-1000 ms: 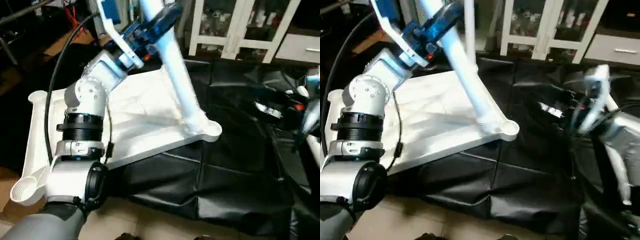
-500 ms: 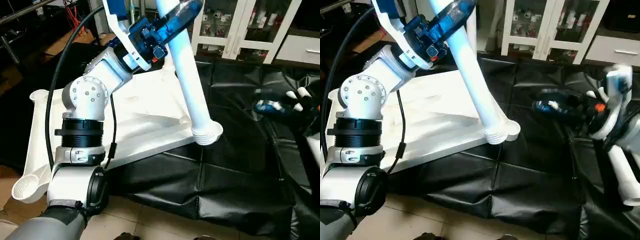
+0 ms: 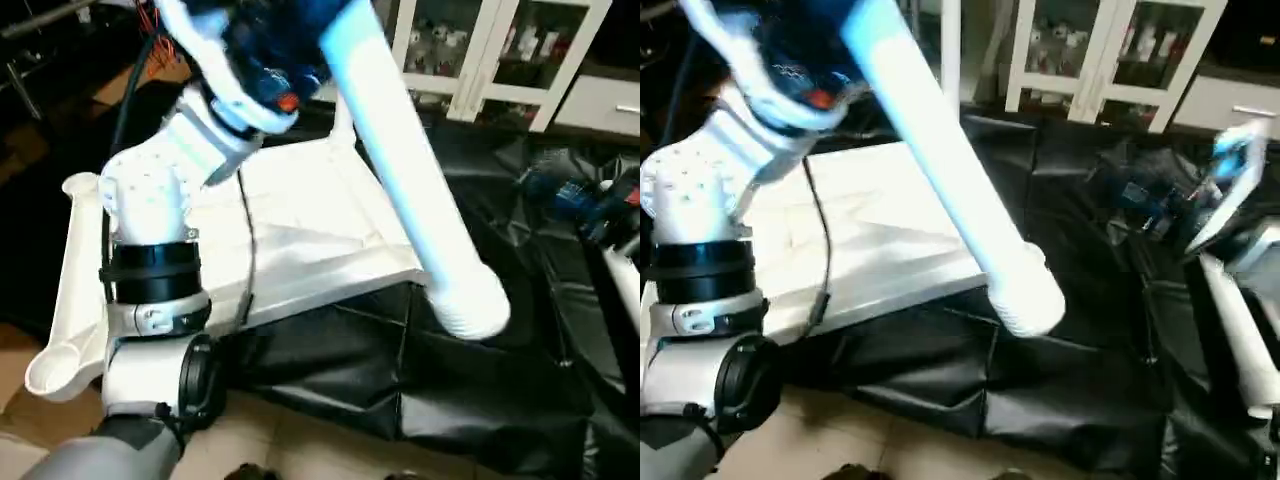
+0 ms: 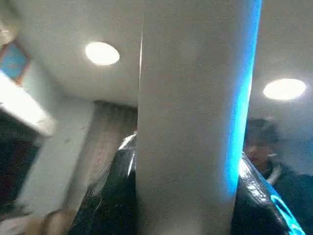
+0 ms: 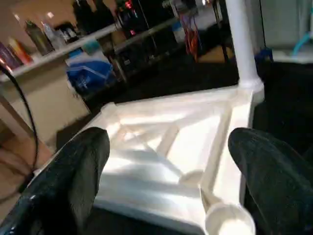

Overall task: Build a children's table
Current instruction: Insert table leg to table base

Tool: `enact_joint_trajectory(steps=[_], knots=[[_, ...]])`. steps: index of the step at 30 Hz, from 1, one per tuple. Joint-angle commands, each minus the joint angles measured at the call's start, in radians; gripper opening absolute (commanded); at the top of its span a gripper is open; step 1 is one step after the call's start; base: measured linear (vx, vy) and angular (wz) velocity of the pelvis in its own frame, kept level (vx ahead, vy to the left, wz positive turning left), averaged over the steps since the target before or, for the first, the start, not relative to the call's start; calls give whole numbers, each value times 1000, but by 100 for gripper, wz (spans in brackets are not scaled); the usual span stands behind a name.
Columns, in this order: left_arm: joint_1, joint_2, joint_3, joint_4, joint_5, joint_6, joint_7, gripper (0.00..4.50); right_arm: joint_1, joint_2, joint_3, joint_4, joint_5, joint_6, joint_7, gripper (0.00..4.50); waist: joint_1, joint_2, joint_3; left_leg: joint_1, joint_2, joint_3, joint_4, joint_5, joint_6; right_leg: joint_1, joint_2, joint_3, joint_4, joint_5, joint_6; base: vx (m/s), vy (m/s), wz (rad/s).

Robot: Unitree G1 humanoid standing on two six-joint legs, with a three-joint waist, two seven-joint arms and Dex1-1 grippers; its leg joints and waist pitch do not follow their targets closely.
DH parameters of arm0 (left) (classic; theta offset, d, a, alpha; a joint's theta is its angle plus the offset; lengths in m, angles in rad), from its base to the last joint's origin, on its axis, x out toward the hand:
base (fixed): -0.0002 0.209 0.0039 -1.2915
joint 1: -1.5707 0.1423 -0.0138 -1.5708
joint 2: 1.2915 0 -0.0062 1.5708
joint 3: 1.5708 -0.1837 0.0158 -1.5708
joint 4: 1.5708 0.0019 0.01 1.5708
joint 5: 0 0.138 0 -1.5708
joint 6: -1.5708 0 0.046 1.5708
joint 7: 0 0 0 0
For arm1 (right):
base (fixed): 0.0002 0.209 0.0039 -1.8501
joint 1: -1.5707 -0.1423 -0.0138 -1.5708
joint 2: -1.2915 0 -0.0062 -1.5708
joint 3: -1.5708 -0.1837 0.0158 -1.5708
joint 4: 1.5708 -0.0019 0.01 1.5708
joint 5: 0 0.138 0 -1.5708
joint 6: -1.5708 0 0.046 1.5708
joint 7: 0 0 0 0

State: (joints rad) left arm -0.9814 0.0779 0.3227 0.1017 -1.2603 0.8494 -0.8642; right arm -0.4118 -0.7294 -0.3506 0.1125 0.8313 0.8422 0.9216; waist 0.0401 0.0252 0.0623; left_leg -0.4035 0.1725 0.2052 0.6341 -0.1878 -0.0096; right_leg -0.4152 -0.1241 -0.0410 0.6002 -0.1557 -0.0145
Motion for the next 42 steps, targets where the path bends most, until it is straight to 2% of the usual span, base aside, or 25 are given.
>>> enact_joint_trajectory(steps=[1, 3, 6, 8, 9, 10, 11, 14, 17, 19, 20, 21, 22, 23, 24, 25, 27, 28, 29, 31, 34, 35, 36, 37, 42], knots=[[-38, -4, 31, -29, -78, 20, 25, 168, 24, 6, 4, -58, 6, -8, -9, 429, 2, -26, -78, 28, 34, -13, -74, -159, 62, 48, -9, 9, -71, -329, -187, 0, 0, 0], [-47, -2, 47, -31, -121, 36, 43, 168, 48, 21, -5, -89, 24, 3, -17, 429, -1, -28, -78, 27, 34, -14, -75, -172, 52, 48, -8, 8, -73, -350, -174, 0, 0, 0], [-48, 8, 49, -32, -145, 53, 53, 168, 63, 30, -14, -108, 32, 6, -22, 429, -3, -20, -76, 31, 33, -14, -77, -183, 41, 46, -6, 8, -76, -358, -164, 0, 0, 0], [-44, 33, 19, -25, -60, 41, 75, 168, 63, 39, -24, -123, 28, -13, -36, 429, -6, -18, -76, 32, 33, -15, -80, -189, 38, 45, -4, 7, -77, -362, -154, 0, 0, 0], [-48, 49, -37, 2, 70, 7, 122, 168, 44, 55, -37, -129, 29, -22, -67, 429, -9, -18, -75, 32, 34, -17, -82, -200, 32, 45, -3, 6, -78, -372, -143, 0, 0, 0], [-50, 56, -59, 12, 115, -5, 142, 168, 38, 62, -41, -132, 29, -25, -80, 429, -11, -18, -73, 33, 36, -18, -85, -205, 29, 43, -2, 8, -83, -381, -132, 0, 0, 0], [-52, 75, -135, 45, 269, -70, 199, 168, 13, 86, -56, -141, 28, -38, -128, 429, -16, -17, -71, 39, 37, -22, -86, -246, 11, 36, -2, 7, -93, -444, -86, 0, 0, 0], [-58, 94, -249, 123, 478, -174, 311, 168, -29, 139, -52, -178, 4, -84, -213, 429, -16, -18, -71, 39, 36, -25, -90, -269, -21, 34, -6, 7, -99, -490, -43, 0, 0, 0], [-90, 50, -228, 259, 563, -259, 550, 168, -53, 203, 13, -262, -54, -151, -278, 429, -18, -20, -77, 32, 35, -26, -91, -257, -39, 40, -5, 8, -88, -414, -44, 0, 0, 0], [-99, 42, -223, 300, 604, -312, 618, 168, -55, 236, 45, -293, -84, -184, -302, 429, -22, -21, -81, 25, 33, -27, -92, -233, -32, 46, -4, 8, -82, -341, -63, 0, 0, 0], [-111, 21, -186, 347, 637, -377, 700, 168, -50, 255, 118, -317, -190, -263, -328, 429, -22, -20, -83, 27, 35, -25, -89, -226, -29, 41, -4, 8, -81, -314, -72, 0, 0, 0], [-122, -1, -143, 372, 628, -402, 753, 168, -42, 247, 208, -308, -328, -366, -341, 429, -26, -22, -83, 26, 33, -25, -87, -221, -31, 42, -3, 8, -79, -303, -78, 0, 0, 0], [-133, -18, -112, 393, 627, -422, 786, 168, -37, 238, 272, -298, -424, -438, -351, 429, -28, -24, -85, 24, 33, -25, -84, -206, -44, 43, -5, 8, -76, -275, -88, 0, 0, 0], [-138, -28, -93, 403, 622, -435, 809, 168, -40, 247, 307, -285, -473, -472, -373, 429, -28, -24, -85, 24, 33, -25, -84, -206, -44, 43, -5, 8, -76, -275, -88, 0, 0, 0], [-151, -50, -58, 427, 613, -467, 858, 168, -47, 272, 372, -258, -563, -536, -423, 429, -32, -22, -85, 24, 30, -21, -81, -202, -33, 41, -6, 10, -75, -263, -109, 0, 0, 0], [-158, -65, -32, 441, 611, -511, 899, 168, -57, 312, 406, -239, -603, -545, -489, 429, -36, -27, -87, 18, 27, -20, -77, -186, -16, 43, -6, 11, -71, -237, -123, 0, 0, 0], [-178, -78, -2, 473, 607, -587, 953, 168, -83, 380, 483, -206, -684, -569, -595, 429, -40, -24, -89, 15, 23, -19, -73, -161, 8, 40, -4, 11, -68, -206, -142, 0, 0, 0], [-180, -80, 2, 475, 605, -593, 958, 168, -84, 383, 489, -202, -690, -570, -601, 429, -36, -22, -97, 15, 26, -22, -72, -116, 27, 47, -5, 11, -58, -141, -155, 0, 0, 0], [-190, -88, 22, 485, 592, -624, 981, 168, -92, 399, 513, -184, -716, -574, -629, 429, -34, -20, -100, 15, 29, -22, -68, -54, 54, 45, -3, 11, -47, -50, -181, 0, 0, 0], [-204, -95, 43, 496, 574, -624, 987, 168, -102, 424, 536, -141, -774, -628, -670, 429, -32, -17, -102, 14, 26, -20, -61, 9, 92, 45, 1, 10, -37, 41, -214, 0, 0, 0], [-220, -110, 76, 502, 563, -617, 997, 168, -130, 456, 559, -64, -866, -725, -735, 429, -30, -14, -106, 16, 26, -18, -54, 40, 121, 44, -2, 10, -32, 77, -239, 0, 0, 0], [-222, -113, 83, 503, 566, -621, 1002, 168, -141, 466, 566, -44, -885, -750, -749, 429, -30, -9, -103, 13, 27, -18, -53, 39, 136, 41, -1, 8, -33, 71, -247, 0, 0, 0], [-227, -118, 92, 508, 564, -626, 1006, 168, -154, 475, 581, -23, -920, -771, -770, 429, -30, -9, -102, 14, 28, -17, -55, 26, 137, 42, -1, 8, -35, 56, -248, 0, 0, 0], [-232, -121, 97, 515, 562, -634, 1014, 168, -171, 481, 606, -2, -952, -788, -791, 429, -29, -1, -100, 15, 29, -19, -57, 1, 130, 41, -2, 7, -36, 28, -247, 0, 0, 0], [-242, -126, 97, 531, 577, -661, 1022, 168, -237, 520, 672, 110, -1055, -823, -853, 429, -38, -3, -92, 18, 30, -18, -68, -123, 72, 41, -2, 8, -49, -72, -221, 0, 0, 0]])
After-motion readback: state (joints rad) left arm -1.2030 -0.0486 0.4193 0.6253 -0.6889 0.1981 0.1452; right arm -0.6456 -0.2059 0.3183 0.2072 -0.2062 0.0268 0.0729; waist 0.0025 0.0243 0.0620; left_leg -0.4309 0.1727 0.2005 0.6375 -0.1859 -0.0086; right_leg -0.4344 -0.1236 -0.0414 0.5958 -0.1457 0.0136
